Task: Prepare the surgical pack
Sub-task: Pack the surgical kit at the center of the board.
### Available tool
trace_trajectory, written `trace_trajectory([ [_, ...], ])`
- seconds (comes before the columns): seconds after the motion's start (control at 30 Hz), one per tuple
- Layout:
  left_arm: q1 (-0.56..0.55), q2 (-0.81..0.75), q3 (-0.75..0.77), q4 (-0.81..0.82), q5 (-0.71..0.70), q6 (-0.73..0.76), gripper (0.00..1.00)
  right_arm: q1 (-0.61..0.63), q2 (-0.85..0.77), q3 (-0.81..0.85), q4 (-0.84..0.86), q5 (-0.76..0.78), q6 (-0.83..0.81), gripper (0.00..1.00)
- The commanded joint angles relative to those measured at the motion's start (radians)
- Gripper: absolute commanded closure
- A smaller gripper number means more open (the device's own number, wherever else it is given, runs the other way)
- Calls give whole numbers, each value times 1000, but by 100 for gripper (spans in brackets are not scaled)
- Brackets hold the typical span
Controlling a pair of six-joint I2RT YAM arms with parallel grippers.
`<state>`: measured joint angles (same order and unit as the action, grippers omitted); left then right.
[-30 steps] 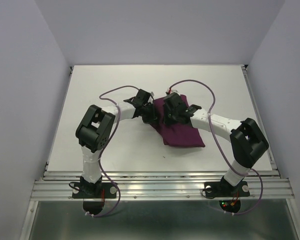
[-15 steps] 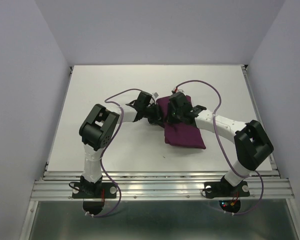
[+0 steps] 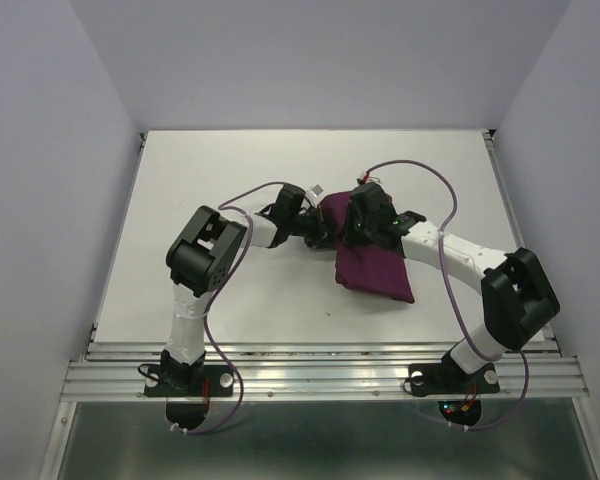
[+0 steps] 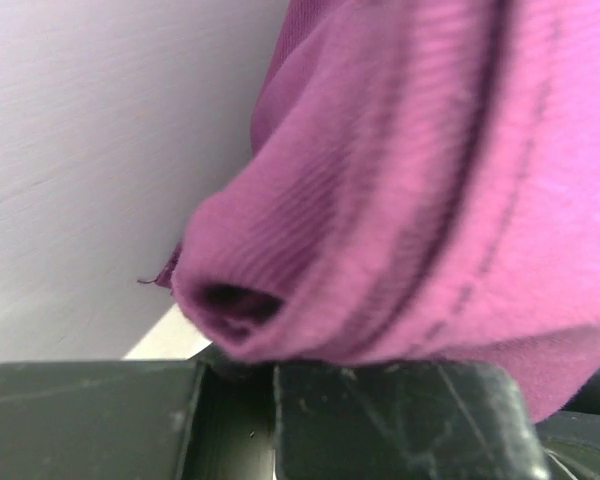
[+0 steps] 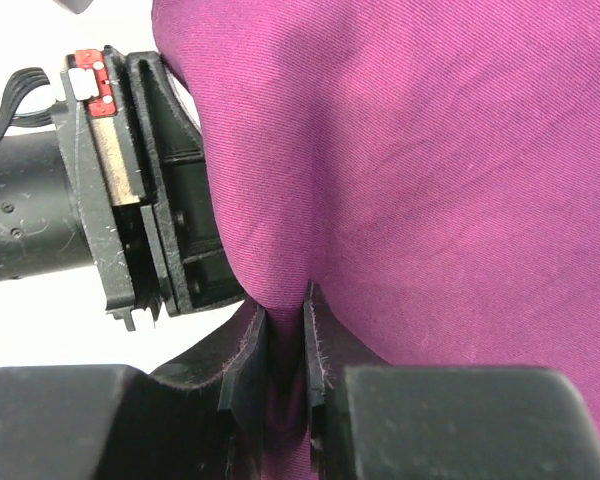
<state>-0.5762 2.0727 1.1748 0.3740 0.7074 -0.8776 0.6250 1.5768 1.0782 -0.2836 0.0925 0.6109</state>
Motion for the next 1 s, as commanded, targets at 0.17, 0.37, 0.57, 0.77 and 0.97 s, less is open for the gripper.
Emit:
trace_trajectory([
  [0.17,-68,26,8,431,198,-208,100,10,-101,-1,159,-112,39,99],
  [0.37,-80,44,-6,608,213,-339,100,10,-118,-6,158,-114,38,99],
  [0.57,-90,56,-20,580,195,-305,100,1,-120,-15,159,-116,33,99],
  [0.77,-79,38,-35,228,63,-28,100,1,-97,-31,167,-131,30,99],
  [0.97,-65,1,25,-129,-147,167,100,1,-49,-50,193,-146,29,99],
])
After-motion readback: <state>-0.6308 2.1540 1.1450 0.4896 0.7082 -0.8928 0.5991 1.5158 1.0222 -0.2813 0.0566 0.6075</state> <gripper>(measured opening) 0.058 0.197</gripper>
